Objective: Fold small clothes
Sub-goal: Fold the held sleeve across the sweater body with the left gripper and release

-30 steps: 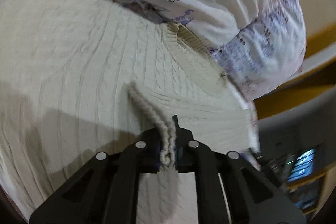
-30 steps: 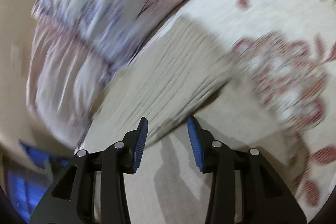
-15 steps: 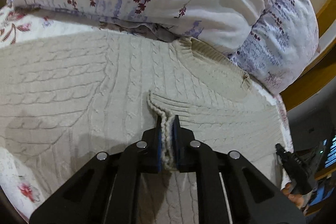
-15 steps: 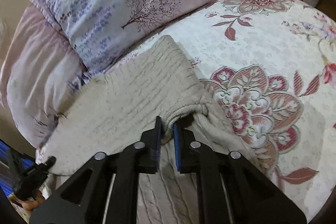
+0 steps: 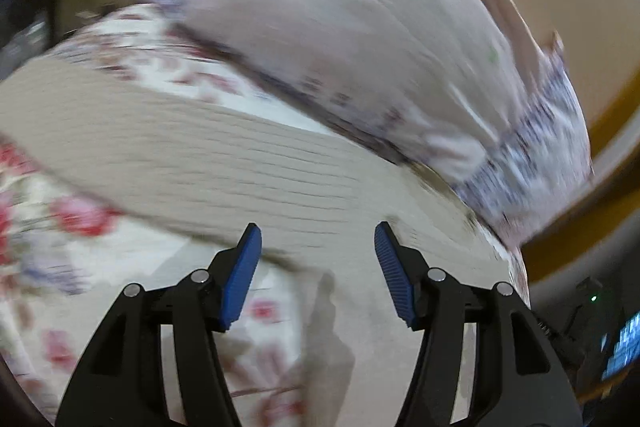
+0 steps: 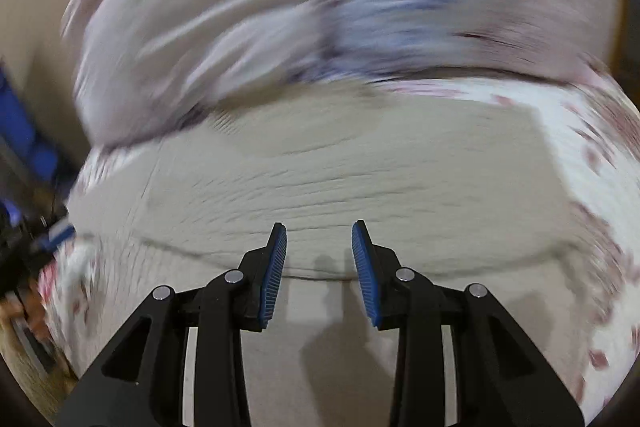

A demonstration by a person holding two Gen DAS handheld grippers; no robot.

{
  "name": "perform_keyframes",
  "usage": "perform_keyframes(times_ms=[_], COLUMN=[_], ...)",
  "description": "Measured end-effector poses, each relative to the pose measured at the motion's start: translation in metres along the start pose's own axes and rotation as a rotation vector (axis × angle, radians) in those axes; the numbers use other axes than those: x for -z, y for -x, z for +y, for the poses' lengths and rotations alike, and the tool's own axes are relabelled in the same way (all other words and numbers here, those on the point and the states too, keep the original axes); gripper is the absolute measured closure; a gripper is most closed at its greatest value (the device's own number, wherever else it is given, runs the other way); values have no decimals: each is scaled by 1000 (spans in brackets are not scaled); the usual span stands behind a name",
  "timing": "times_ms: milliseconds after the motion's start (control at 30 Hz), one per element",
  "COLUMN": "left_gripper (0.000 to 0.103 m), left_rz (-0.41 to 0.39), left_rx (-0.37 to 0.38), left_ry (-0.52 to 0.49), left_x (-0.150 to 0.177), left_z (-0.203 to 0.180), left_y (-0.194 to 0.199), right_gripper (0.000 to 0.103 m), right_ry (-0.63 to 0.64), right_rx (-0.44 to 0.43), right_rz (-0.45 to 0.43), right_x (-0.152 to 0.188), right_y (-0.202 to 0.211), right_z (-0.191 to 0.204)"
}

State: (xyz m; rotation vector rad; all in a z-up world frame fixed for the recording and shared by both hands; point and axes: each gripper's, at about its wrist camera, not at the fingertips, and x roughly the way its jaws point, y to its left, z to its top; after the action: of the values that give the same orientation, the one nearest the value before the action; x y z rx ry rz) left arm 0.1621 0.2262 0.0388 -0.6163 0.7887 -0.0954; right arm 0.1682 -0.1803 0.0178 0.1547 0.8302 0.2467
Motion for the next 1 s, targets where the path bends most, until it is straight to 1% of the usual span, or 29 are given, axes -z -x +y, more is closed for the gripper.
perform_keyframes(times_ms=[33,100,167,267,300,367,433,500,533,567,633,700,733,767,800,900,1000], left_gripper=[44,44,44,45,46,46,47,52,53,53,57,72,76,86,92,96,97], left_rz=[-12,-35,-53,-68,-66,-56,-57,-84,-93,-105,-123,-124,-122,-117,-114,-142,-194], left_rx=[-19,-54,-65,-84,-82,-54,-47,-34,-28,-18,-7,-23,-33,-45,-51,-56,-64], left_ry=[27,96,167,242,268,338,392,444,470,511,566,574,574,575,578,550,476], left_x=[-1,-4,-6,-10,-12,-15,-17,-21,-24,-26,-31,-35,-36,-37,-38,-43,-52], left_z=[12,37,61,85,91,105,115,125,129,135,144,149,151,153,155,147,122], left_y=[8,21,33,38,38,32,28,26,26,25,24,22,21,19,19,22,30], right_gripper=[67,67,67,66,65,65,63,60,57,56,56,56,56,56,56,55,55], right_ry=[45,88,108,148,168,176,133,91,83,81,83,82,77,70,65,53,31], right_rx=[0,-7,-12,17,36,44,10,-28,-39,-42,-47,-54,-60,-69,-75,-81,-81], right_rz=[15,34,45,81,55,55,70,80,82,83,80,75,73,70,68,52,34], right_x=[-2,-4,-3,7,10,12,12,12,12,12,14,15,14,15,15,15,14], right_y=[-10,-25,-36,-52,-52,-49,-45,-40,-39,-38,-34,-32,-30,-27,-25,-19,-12], right_z=[14,33,44,58,63,65,59,52,51,51,51,51,49,47,45,38,26])
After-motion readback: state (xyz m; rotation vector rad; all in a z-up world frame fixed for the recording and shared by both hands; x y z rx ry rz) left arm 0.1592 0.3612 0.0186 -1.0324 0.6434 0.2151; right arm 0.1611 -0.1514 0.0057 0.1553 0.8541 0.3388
